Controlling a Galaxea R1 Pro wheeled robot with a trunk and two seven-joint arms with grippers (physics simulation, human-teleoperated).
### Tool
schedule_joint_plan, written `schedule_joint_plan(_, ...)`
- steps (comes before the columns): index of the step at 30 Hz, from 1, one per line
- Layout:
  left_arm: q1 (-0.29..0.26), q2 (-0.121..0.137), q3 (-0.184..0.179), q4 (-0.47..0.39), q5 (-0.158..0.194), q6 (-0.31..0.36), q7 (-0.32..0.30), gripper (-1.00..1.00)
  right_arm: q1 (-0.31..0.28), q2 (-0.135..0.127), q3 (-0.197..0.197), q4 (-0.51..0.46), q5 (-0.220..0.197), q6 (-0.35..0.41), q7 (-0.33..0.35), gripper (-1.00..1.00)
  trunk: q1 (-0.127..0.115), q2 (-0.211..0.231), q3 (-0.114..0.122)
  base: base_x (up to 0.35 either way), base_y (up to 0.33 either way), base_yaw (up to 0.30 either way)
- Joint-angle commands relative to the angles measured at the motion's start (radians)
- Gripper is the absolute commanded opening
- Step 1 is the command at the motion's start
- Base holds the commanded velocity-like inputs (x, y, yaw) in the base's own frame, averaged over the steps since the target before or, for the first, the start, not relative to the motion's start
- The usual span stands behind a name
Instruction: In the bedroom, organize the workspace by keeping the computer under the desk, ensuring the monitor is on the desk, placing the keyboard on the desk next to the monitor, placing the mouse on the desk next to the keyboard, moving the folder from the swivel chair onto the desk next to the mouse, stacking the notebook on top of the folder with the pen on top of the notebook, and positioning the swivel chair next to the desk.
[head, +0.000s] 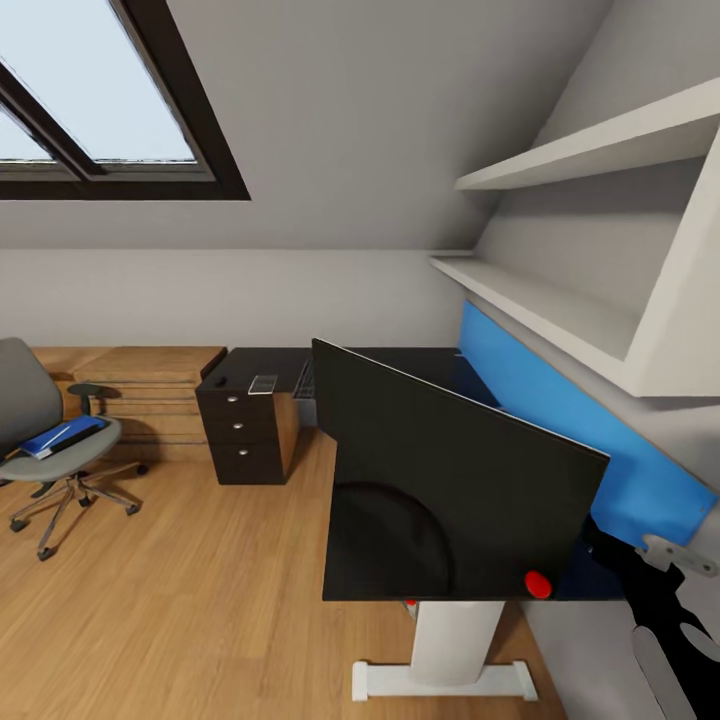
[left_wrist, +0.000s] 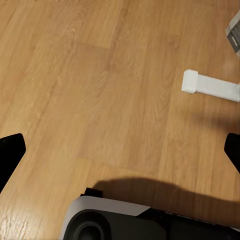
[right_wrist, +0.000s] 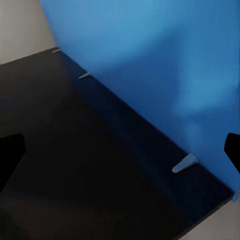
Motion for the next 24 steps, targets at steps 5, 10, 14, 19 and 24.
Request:
schedule_joint_plan(5,-0.001,0.0,-0.005,0.001,0.011,-0.003,-0.005,1.0,-0.001,-0.001,0.0,-0.001,-0.007,0.004,0.002,1.0,0.001,-0.002,-0.002,0.017,0.0,0.0)
schedule_joint_plan(10,-0.001,0.0,-0.005,0.001,0.011,-0.003,-0.006,1.0,-0.001,-0.001,0.0,0.005,0.009,0.004,0.018,1.0,0.001,-0.002,-0.002,0.004,0.0,0.0)
schedule_joint_plan(14,-0.001,0.001,-0.005,0.001,0.011,-0.002,-0.005,1.0,-0.001,-0.001,0.0,0.018,0.025,0.004,0.029,1.0,0.001,-0.002,-0.002,0.001,0.0,0.0)
schedule_joint_plan(19,-0.001,0.001,-0.005,0.001,0.011,-0.002,-0.006,1.0,-0.001,-0.001,0.0,0.025,0.033,0.004,0.047,1.0,0.001,-0.002,-0.002,0.0,0.0,0.0)
schedule_joint_plan(24,-0.001,0.001,-0.005,0.001,0.011,-0.002,-0.006,1.0,-0.001,-0.001,-0.002,0.027,0.034,0.003,0.052,1.0,0.001,-0.002,-0.002,0.0,0.0,0.0)
